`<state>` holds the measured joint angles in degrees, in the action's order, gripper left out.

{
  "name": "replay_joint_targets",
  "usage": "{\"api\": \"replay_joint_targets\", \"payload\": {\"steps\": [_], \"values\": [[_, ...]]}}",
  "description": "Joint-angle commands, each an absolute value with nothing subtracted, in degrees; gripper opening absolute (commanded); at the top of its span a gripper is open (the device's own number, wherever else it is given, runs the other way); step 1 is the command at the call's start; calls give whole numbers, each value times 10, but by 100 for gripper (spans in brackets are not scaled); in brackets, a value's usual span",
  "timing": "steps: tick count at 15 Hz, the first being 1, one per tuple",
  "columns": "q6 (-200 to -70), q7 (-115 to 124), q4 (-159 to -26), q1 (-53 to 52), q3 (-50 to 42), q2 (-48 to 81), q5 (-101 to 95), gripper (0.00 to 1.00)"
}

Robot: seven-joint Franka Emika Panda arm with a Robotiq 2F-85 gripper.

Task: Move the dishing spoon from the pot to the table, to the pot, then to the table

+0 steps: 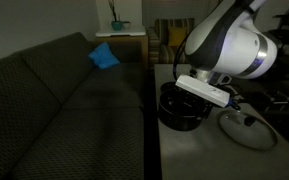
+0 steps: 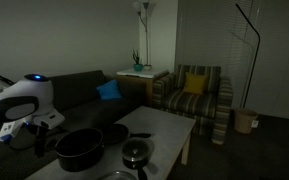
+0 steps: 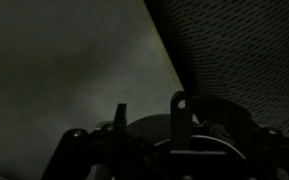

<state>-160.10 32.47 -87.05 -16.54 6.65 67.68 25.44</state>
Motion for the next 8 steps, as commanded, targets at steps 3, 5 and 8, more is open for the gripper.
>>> {"api": "replay_joint_targets", "payload": {"steps": [3,5,8], "values": [[-1595,342,-871,-176,57,675,243,100],[-1585,337,-859,-177,54,682,234,100],[-1575,341,-854,-201,45,689,206,100]]}}
